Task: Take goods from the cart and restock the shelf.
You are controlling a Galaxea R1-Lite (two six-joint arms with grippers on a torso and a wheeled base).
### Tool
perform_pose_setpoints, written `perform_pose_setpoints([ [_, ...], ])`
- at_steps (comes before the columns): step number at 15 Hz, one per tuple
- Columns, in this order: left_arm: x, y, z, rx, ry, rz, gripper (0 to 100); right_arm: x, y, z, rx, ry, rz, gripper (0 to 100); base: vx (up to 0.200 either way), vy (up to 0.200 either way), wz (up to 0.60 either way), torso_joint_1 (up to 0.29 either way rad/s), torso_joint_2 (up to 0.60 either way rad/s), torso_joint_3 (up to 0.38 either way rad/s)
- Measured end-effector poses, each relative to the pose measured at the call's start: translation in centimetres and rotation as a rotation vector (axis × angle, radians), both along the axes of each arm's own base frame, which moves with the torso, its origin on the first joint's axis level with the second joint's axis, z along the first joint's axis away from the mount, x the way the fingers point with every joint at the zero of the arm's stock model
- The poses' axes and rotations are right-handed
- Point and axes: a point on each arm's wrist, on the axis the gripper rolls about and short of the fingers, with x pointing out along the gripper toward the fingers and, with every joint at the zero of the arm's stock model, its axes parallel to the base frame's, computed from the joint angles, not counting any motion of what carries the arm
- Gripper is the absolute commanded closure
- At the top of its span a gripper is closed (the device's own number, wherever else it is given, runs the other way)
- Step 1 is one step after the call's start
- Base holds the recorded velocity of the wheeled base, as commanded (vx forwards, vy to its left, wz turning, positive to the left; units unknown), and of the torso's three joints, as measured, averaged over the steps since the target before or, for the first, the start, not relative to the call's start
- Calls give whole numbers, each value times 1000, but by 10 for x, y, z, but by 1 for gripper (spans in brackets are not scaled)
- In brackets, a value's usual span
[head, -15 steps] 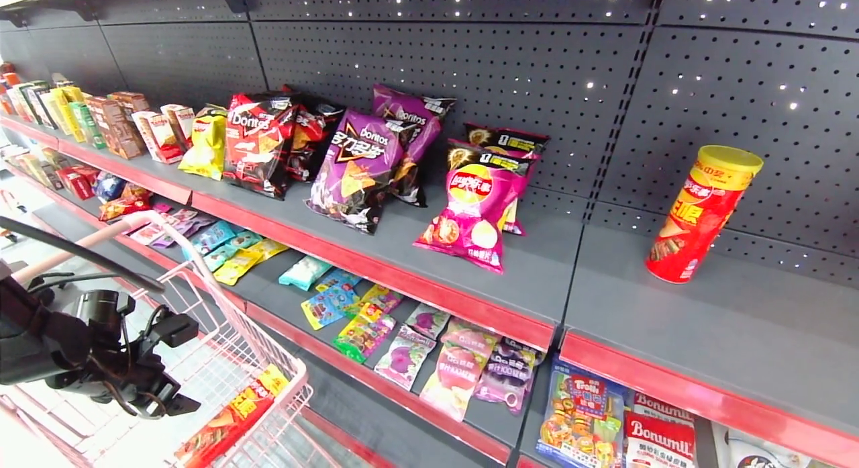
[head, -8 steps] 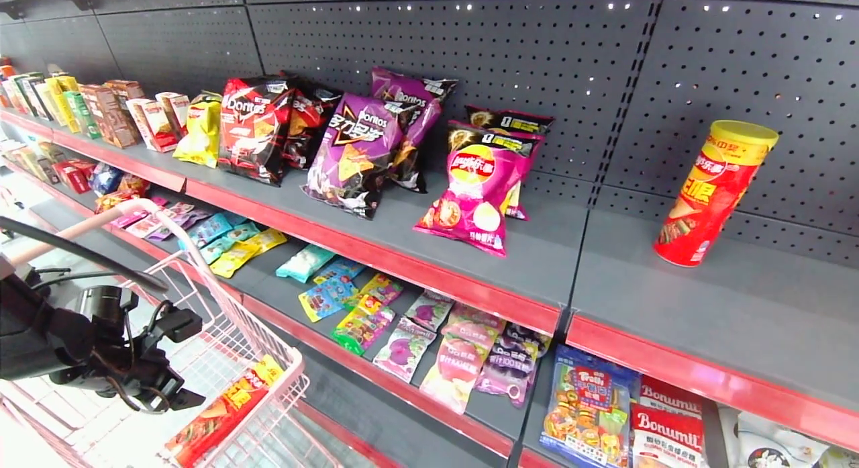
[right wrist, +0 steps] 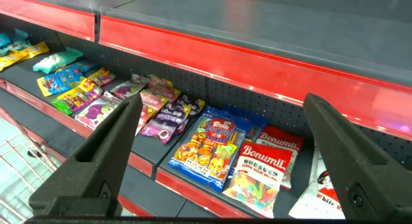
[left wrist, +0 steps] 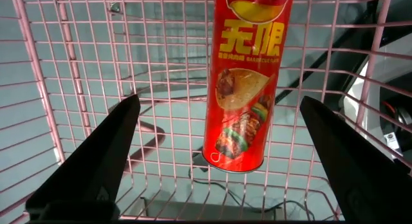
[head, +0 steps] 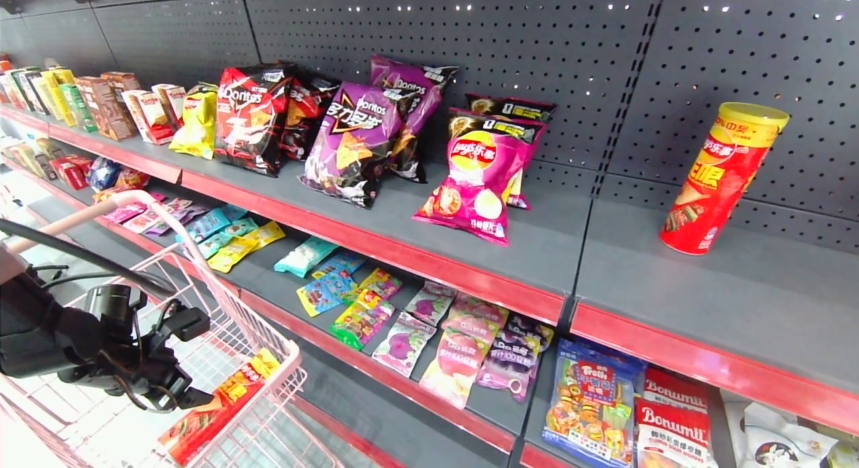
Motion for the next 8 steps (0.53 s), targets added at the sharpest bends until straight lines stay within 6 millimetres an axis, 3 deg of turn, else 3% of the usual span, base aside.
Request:
perform_pose_setpoints([
  [5, 0, 0, 0, 1, 3, 1, 0, 0, 0, 0, 0, 0, 1, 0, 0, 0, 0, 0, 0, 0],
  [8, -1, 0, -1, 0, 7, 3, 0, 0, 0, 0, 0, 0, 1, 0, 0, 0, 0, -177, 404, 229],
])
